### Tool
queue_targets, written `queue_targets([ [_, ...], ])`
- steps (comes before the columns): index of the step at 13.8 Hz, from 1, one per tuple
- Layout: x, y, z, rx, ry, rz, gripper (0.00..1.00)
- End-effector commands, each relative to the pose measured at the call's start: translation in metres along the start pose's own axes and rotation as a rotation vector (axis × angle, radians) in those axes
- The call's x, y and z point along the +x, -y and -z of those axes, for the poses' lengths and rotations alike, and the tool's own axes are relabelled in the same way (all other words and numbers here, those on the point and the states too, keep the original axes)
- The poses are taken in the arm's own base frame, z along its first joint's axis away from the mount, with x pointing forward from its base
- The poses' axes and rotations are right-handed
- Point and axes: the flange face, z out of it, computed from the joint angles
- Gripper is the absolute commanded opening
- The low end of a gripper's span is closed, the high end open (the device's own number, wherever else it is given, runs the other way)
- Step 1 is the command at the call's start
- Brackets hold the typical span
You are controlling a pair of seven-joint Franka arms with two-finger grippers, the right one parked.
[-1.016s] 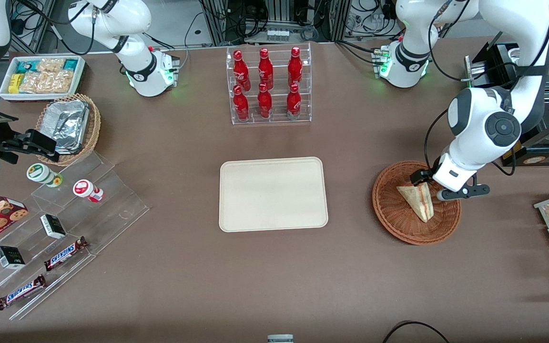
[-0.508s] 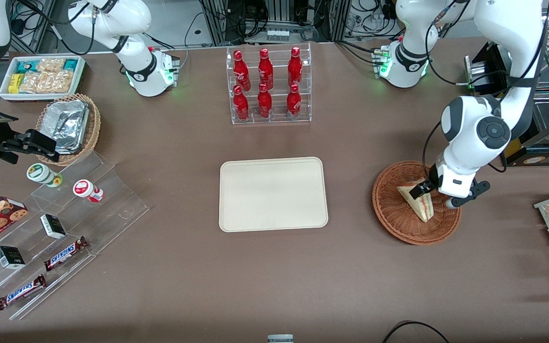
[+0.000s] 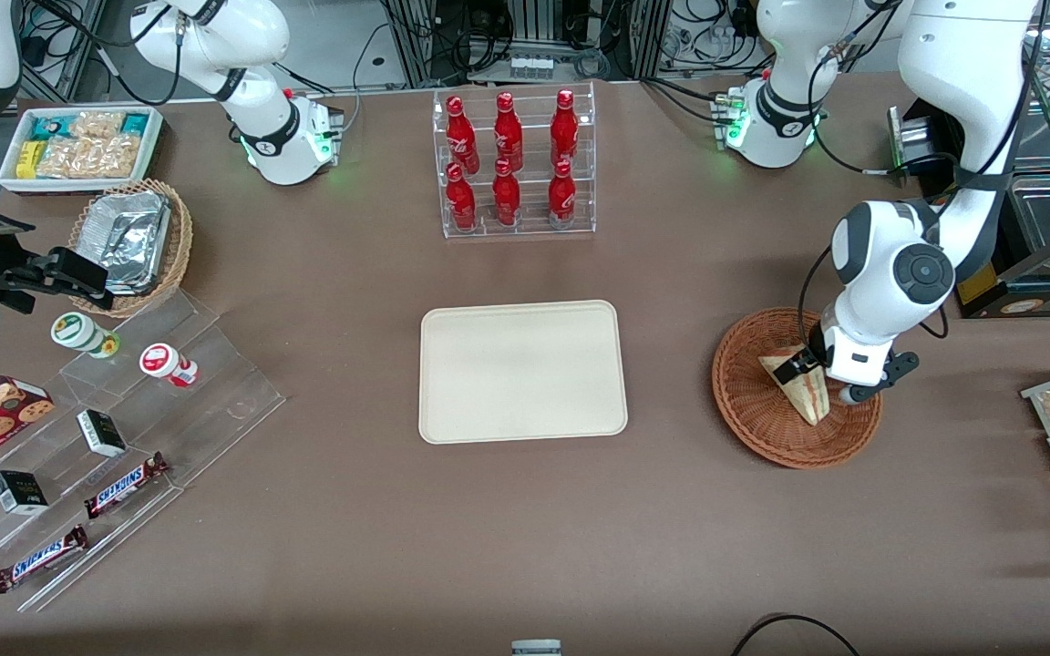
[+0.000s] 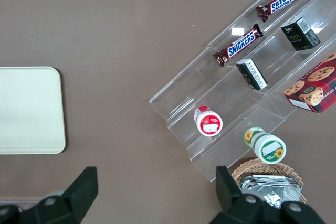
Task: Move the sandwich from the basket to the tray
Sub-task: 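Close the left gripper on the wrapped sandwich and lift it, then carry the held sandwich over the cream tray with the left gripper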
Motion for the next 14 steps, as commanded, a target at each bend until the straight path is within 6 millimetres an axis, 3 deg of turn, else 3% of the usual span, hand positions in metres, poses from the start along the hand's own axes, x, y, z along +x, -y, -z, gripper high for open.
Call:
queue_targets([
  [1,-0.001,0.0,0.002,-0.007,-0.008,0.008,0.0],
  [6,-0.002,-0.003,0.026,0.003,-0.009,-0.009,0.0],
  [8,0.003,-0.011,0.045,0.005,-0.009,-0.015,0.0],
  [10,0.012,-0.032,0.078,0.033,0.034,-0.033,0.0],
  [12,0.008,-0.071,0.108,0.051,0.072,-0.091,0.0],
  [14,-0.015,-0.112,0.119,0.06,0.095,-0.165,0.0],
])
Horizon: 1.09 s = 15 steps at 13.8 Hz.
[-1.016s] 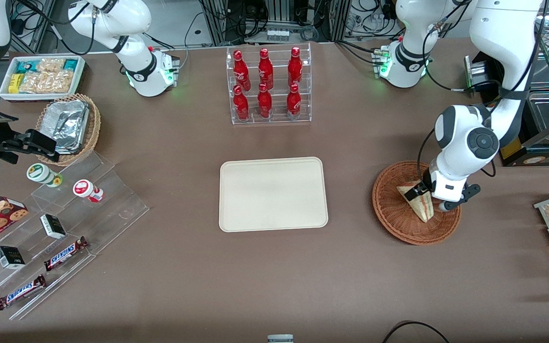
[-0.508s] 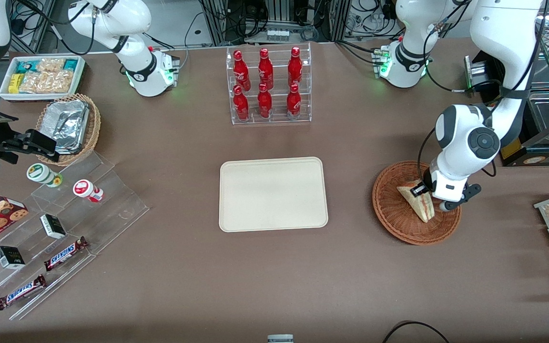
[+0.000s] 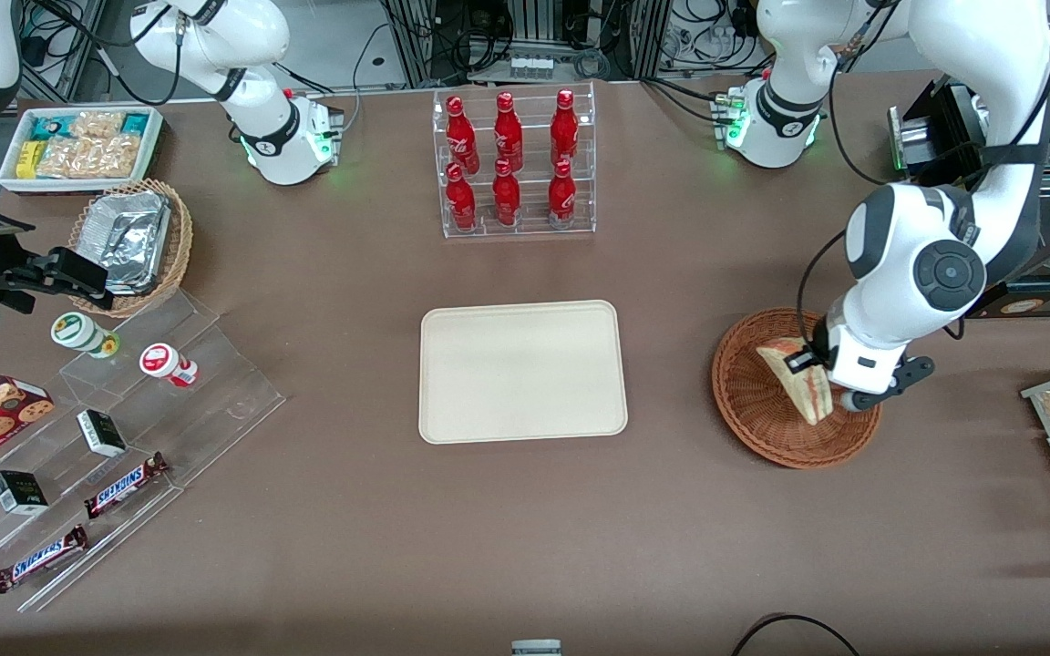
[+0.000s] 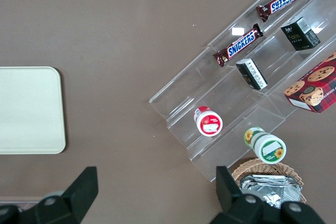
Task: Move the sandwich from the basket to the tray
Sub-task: 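Carry the held sandwich over the cream tray with the left gripper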
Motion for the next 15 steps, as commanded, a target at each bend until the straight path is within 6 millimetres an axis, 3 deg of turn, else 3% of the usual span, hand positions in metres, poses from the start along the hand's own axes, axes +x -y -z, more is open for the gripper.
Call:
queue_targets([
  [1,-0.025,-0.06,0.006,0.016,0.024,-0.094,0.0],
  [8,-0.118,-0.219,-0.021,-0.009,0.025,-0.3,0.0],
  [12,-0.169,-0.295,-0.056,-0.02,0.028,-0.306,0.0],
  [15,-0.194,-0.335,-0.077,-0.033,0.027,-0.3,0.0],
])
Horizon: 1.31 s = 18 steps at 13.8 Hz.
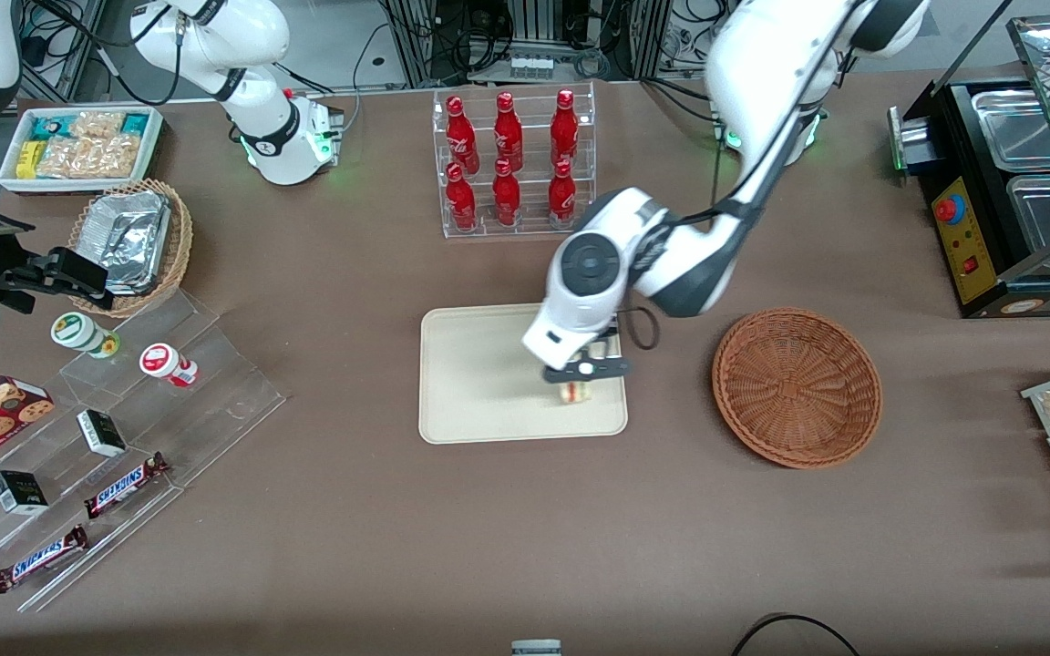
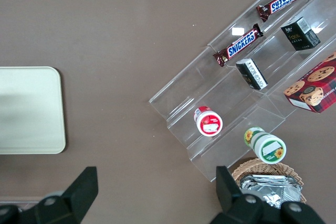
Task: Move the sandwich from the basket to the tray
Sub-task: 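Carry the held sandwich over the cream tray with the left gripper, then lower the sandwich onto the tray and open the left gripper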
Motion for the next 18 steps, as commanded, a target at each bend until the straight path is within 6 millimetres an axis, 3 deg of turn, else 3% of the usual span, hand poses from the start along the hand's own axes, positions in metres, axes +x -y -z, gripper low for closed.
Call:
queue_targets([
  [1,0.0,-0.041,-0.012,-0.017,-0.015,0.029,0.0],
  [4,-0.011,-0.063,-0.028,-0.017,-0.014,0.045,0.0],
  [12,-0.008,-0.063,-0.055,0.007,-0.036,0.082,0.0],
  [13,-0.005,-0.063,-0.057,-0.003,-0.043,0.086,0.11],
  [14,-0.005,-0.063,-0.057,-0.003,-0.043,0.088,0.73],
  [15,-0.005,-0.063,-0.054,-0.006,-0.046,0.087,1.0],
  [18,-0.004,-0.064,-0.032,-0.026,-0.063,0.091,1.0],
])
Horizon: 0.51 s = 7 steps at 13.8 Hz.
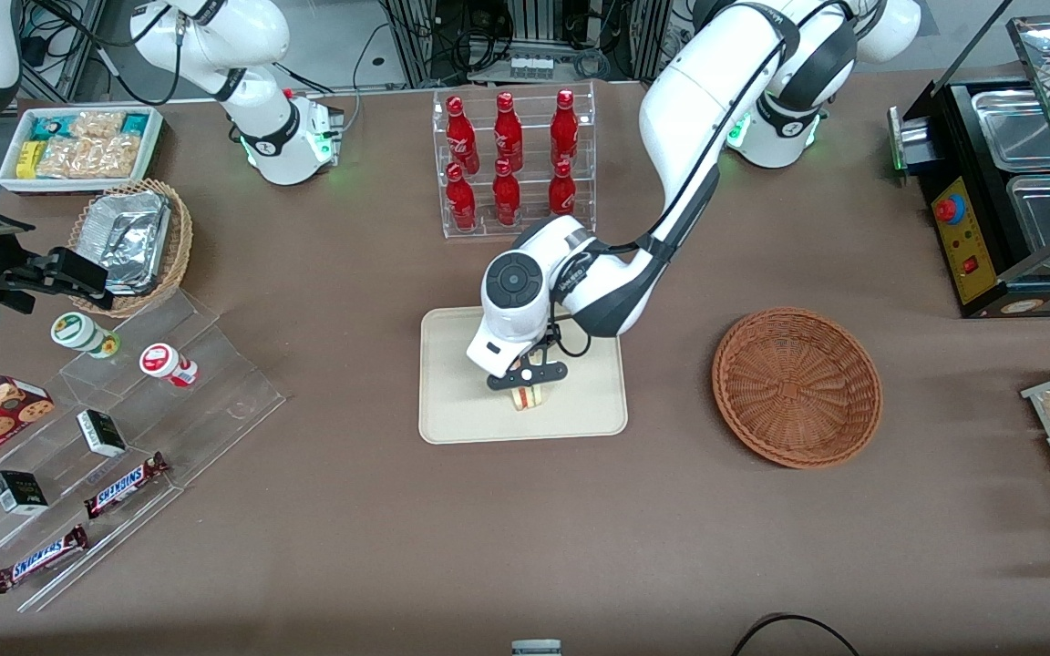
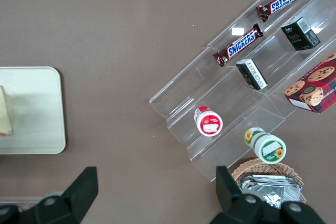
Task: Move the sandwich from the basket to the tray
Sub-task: 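Lower the sandwich onto the tray and open the left gripper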
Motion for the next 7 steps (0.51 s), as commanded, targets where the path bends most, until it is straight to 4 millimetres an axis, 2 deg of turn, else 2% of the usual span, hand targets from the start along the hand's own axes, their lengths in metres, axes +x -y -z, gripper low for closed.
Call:
queue_targets([
  [1,0.001,-0.005,0.029,-0.016,-0.041,0.017,1.0],
  [4,0.017,0.011,0.076,-0.036,-0.054,0.036,1.0],
  [7,0.021,0.018,0.094,-0.031,-0.07,0.033,1.0],
])
